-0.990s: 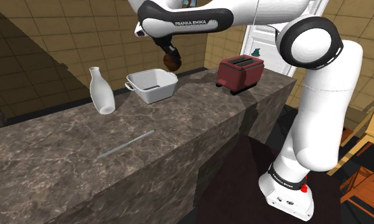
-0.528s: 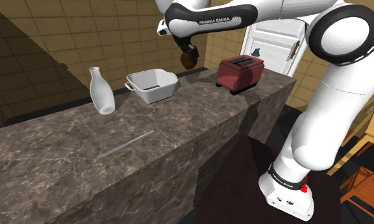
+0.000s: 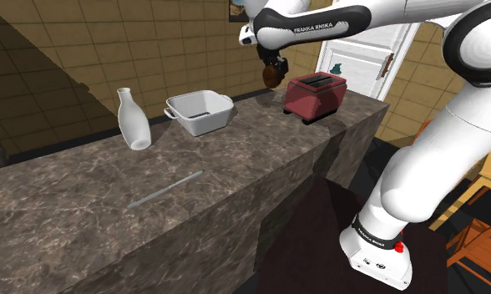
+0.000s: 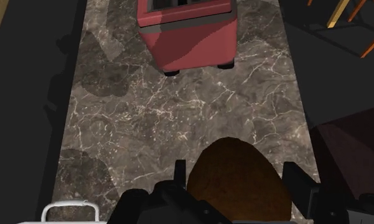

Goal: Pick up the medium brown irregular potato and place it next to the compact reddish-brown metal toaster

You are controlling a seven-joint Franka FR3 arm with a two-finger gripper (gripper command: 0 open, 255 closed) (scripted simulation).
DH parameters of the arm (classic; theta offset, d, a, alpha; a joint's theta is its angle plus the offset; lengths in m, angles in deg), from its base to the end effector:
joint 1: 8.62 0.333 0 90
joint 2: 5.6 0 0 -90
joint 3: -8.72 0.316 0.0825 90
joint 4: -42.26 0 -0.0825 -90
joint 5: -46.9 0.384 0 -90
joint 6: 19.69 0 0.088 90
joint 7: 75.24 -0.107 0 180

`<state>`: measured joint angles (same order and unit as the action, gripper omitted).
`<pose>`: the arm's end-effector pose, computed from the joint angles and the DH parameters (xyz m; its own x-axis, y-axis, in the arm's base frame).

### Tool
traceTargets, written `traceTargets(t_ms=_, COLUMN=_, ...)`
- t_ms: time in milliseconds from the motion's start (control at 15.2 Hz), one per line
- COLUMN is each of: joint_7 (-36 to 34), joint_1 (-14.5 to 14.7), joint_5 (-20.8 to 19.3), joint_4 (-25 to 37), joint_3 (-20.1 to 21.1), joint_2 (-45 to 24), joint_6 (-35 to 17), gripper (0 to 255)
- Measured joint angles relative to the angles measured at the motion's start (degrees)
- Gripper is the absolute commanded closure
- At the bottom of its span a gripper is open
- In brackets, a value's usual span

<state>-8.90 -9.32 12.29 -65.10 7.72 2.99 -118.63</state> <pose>0.5155 -0.0682 0.5900 0.3435 0.7809 -0.5218 0.9391 -0.2778 0.2024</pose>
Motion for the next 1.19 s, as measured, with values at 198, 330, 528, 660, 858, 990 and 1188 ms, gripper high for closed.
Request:
traceTargets(t_ms=198, joint_7=2.6, joint_1=-1.6, joint_5=-0.6, joint_4=-3.2, joint_3=-2.2, joint_2=2.5, joint_6=-2.7, gripper=255)
traceTargets(t_ms=330, joint_7=4.6, joint_1=-2.6, joint_5=-1.0, joint_4=-5.1, joint_3=-3.7, joint_2=4.3, joint_6=-4.1, gripper=255)
traceTargets(t_ms=528, joint_7=7.7, joint_1=-4.3, joint_5=-1.9, joint_4=-8.4, joint_3=-6.5, joint_2=7.2, joint_6=-6.8, gripper=255)
traceTargets(t_ms=660, joint_7=9.9, joint_1=-5.4, joint_5=-2.4, joint_4=-9.5, joint_3=-8.3, joint_2=8.3, joint_6=-8.2, gripper=255)
traceTargets(t_ms=858, joint_7=13.3, joint_1=-7.0, joint_5=-3.2, joint_4=-10.9, joint_3=-11.2, joint_2=9.6, joint_6=-10.8, gripper=255)
traceTargets(t_ms=990, joint_7=15.4, joint_1=-8.2, joint_5=-3.9, joint_4=-12.5, joint_3=-13.2, joint_2=10.8, joint_6=-12.8, gripper=255)
traceTargets(t_ms=1188, joint_7=19.1, joint_1=-9.7, joint_5=-4.4, joint_4=-12.7, joint_3=-16.4, joint_2=11.1, joint_6=-15.3, gripper=255)
